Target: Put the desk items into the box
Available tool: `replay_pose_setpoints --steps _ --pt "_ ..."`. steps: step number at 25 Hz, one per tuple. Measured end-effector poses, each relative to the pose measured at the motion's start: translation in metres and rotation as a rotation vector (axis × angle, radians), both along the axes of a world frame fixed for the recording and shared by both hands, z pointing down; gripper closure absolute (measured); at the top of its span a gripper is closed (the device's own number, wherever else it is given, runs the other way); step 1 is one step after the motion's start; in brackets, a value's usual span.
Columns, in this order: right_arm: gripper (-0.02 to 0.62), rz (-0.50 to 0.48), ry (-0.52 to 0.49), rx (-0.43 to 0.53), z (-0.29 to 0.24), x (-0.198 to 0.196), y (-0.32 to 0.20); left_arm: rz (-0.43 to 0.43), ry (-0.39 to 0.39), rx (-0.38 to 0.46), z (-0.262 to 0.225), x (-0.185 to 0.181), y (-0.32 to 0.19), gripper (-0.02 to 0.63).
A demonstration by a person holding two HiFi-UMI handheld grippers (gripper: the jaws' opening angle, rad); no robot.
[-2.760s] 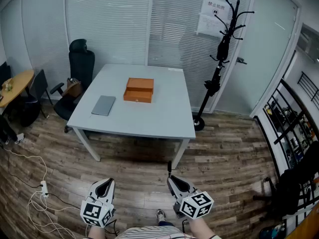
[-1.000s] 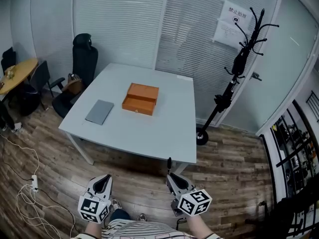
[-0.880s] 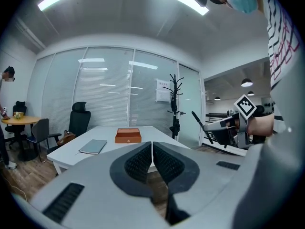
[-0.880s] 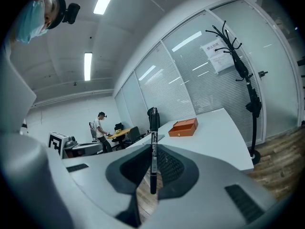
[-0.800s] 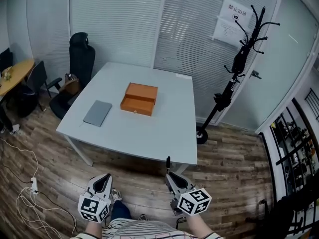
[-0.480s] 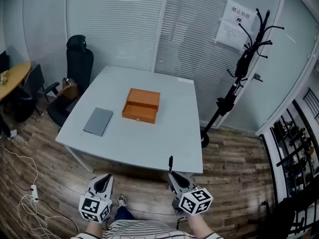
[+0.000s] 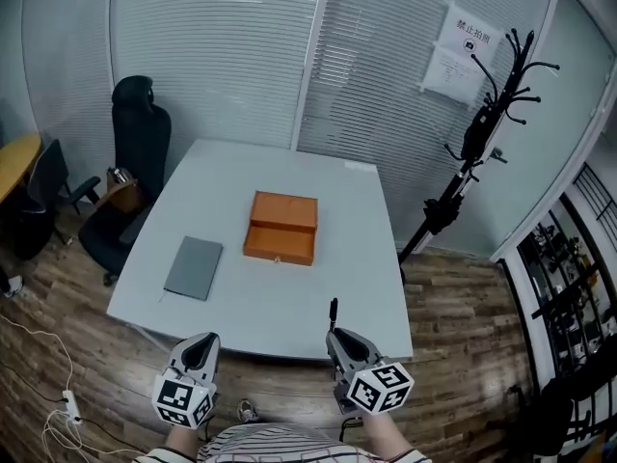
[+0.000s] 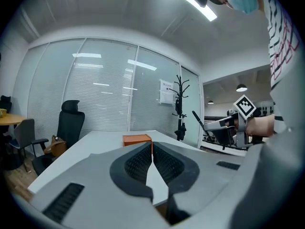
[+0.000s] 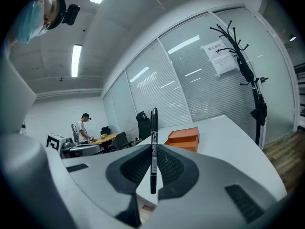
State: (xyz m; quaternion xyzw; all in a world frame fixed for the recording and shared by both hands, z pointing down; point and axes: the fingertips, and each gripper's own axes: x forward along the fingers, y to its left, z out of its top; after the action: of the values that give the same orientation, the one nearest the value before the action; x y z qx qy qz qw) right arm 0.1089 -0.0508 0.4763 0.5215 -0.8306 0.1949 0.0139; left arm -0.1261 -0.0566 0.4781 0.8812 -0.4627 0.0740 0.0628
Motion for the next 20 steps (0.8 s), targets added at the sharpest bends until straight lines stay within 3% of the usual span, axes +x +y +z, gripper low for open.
replay_pose_setpoints --steps 10,20 --pt "0.538 0.083 0.057 0.013 0.001 -0.024 -0.059 0.061 0.004 -0.016 0.011 -0.038 -0.066 0.577" --pt "0.538 0.045 0.092 -0.031 0.020 -0.014 -0.117 0.064 0.006 -0.051 0.022 -0.018 -0.107 0.577"
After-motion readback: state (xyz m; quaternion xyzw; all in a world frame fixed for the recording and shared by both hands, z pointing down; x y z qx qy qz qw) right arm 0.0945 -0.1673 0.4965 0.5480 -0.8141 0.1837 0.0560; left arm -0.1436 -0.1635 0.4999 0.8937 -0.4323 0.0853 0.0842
